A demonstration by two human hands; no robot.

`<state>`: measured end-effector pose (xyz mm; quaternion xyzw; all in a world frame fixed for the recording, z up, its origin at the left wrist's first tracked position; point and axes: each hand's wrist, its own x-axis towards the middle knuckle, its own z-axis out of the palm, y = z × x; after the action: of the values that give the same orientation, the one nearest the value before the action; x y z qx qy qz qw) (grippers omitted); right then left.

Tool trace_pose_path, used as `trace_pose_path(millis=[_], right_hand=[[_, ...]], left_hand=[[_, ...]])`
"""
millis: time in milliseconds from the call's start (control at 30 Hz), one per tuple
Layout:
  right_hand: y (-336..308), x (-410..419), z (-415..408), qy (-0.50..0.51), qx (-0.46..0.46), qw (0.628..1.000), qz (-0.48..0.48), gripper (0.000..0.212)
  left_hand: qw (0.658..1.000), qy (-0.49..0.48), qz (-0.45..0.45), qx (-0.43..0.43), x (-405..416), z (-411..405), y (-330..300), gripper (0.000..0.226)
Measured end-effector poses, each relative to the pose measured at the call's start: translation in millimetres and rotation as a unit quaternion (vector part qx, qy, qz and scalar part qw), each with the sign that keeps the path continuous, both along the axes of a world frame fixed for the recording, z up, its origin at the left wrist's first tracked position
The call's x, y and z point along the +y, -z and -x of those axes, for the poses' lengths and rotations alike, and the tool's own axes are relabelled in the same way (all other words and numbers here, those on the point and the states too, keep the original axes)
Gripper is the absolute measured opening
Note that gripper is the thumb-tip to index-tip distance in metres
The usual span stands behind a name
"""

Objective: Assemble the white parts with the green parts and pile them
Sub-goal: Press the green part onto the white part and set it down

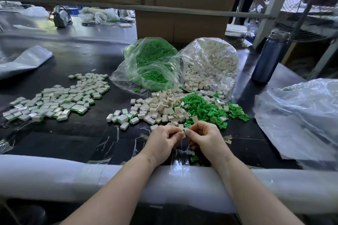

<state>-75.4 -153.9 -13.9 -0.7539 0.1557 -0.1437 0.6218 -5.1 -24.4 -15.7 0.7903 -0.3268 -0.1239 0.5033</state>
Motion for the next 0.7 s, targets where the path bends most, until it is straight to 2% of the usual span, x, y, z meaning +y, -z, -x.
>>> trace_pose_path(millis=[167, 300, 367, 500, 700], right_hand=[[-0.6, -0.3, -0.2, 0.023, -0.034, 0.999, -0.006, 0.010], [-0.2, -0.2, -0.3, 0.028, -0.030, 0.999, -0.020, 0.010], [-0.3, -0.8, 0.6, 0.022, -0.029, 0.999, -0.030, 0.009], [-1.6, -2.1, 2.0, 0.015, -0.035, 0.998, -0.039, 0.008], [-1.9, 1.0, 0.1, 0.011, -0.011, 1.000, -0.015, 0.010]], left_hand=[[1.000, -0.016, 0.026, -0.002, -3.3, 1.8, 1.5, 0.013], [0.999, -0.028, -0.001, -0.025, -3.1, 0.9, 2.9, 0.019], [0.999, -0.034, 0.000, -0.027, -3.1, 0.4, 2.9, 0.015], [0.999, -0.032, 0.031, 0.002, -1.3, 0.5, 1.3, 0.005], [0.998, -0.004, 0.041, 0.054, 0.5, -0.3, -2.7, 0.013]])
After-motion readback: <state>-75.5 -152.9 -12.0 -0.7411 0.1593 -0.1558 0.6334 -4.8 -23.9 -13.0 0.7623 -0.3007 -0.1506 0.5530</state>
